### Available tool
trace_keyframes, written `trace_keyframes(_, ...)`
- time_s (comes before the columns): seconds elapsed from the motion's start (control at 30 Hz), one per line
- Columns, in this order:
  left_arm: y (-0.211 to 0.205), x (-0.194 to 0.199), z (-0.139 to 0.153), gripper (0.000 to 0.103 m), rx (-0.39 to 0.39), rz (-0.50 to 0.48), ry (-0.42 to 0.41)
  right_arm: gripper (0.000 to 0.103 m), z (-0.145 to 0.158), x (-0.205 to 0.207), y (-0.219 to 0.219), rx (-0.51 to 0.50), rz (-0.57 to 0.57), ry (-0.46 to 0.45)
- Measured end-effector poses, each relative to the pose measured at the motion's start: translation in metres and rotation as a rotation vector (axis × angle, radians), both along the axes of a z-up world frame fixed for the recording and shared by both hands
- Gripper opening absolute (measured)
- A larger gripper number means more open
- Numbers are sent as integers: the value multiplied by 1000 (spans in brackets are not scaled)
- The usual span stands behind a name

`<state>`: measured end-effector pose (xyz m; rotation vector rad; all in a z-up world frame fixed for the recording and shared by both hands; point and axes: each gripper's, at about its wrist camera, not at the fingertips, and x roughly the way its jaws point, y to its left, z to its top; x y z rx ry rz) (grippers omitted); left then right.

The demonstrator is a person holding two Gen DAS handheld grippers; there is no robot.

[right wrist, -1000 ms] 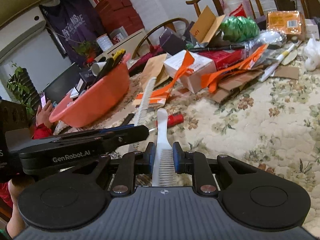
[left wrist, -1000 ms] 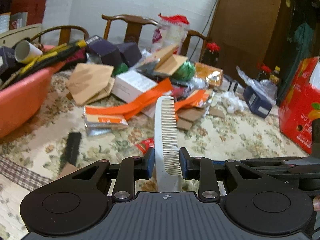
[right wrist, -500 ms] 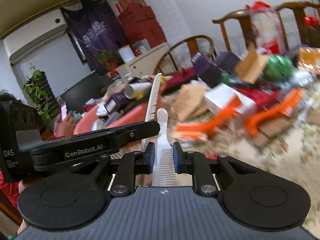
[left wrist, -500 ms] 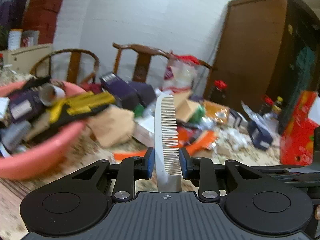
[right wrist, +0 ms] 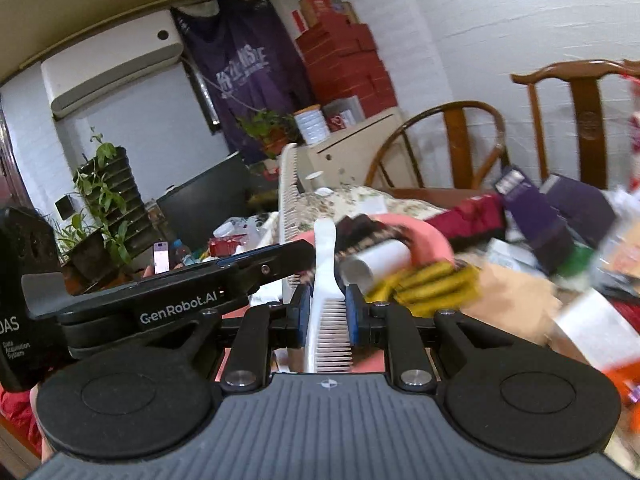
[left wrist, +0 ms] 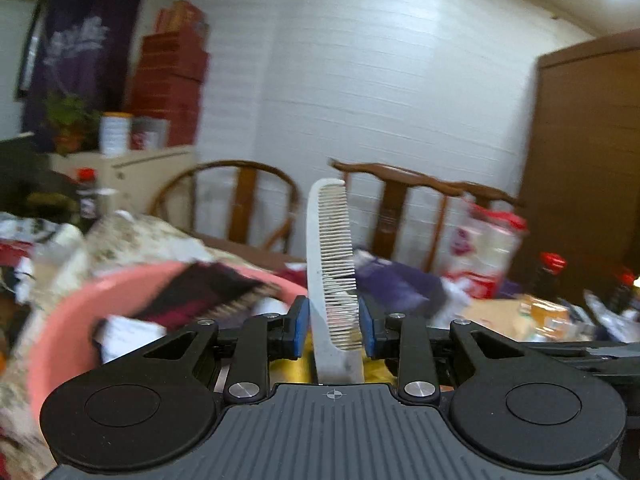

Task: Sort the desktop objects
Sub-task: 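Open the left tool over the pink basin while the right tool releases its comb there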

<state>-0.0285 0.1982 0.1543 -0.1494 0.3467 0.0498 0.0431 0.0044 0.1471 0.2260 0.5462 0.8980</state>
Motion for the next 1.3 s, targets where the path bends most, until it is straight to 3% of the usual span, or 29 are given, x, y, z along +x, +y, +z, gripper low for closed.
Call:
trace_keyframes(0.1,28,17,-1,28,23,86,22,21,-3,17,36,-6,18,6)
trace_keyframes(0.2,53,35,-7,42,41,161,51,21,-12,32,71,-35,21,-3)
trace_keyframes(0.37,84,63,-23,43,75,259,119,23,-26,43,104,-77,-1,-44)
trace_keyframes(0.43,90,69,-28,52,89,287,135,30,-29,46,105,-52,-16,-47)
trace_keyframes(0.5,95,66,-29,61,89,329,123,51,-30,49,100,-21,-11,-40)
trace_keyframes(0.53,97,61,-27,61,87,333,108,51,-29,48,96,-22,-17,-45)
trace_keyframes(0.67,90,26,-22,62,58,283,46,51,-23,36,69,-42,-27,-84)
trace_keyframes(0.73,77,0,-23,70,52,222,8,51,-22,22,42,-38,-14,-102)
trace_keyframes(0.77,68,-15,-24,73,49,190,-10,55,-23,14,26,-45,-13,-117)
trace_keyframes(0.8,59,-30,-27,78,46,151,-26,66,-25,6,12,-51,-10,-130)
trace_keyframes(0.87,39,-55,-35,82,48,67,-42,73,-33,-17,-24,-74,-6,-165)
trace_keyframes(1.0,-11,-88,-64,84,92,-80,11,74,-59,-56,-87,-162,-61,-180)
trace_keyframes(1.13,-51,-98,-104,86,113,-179,116,77,-92,-79,-134,-248,-150,-181)
trace_keyframes(1.3,-82,-89,-145,86,160,-184,234,79,-128,-85,-158,-300,-188,-152)
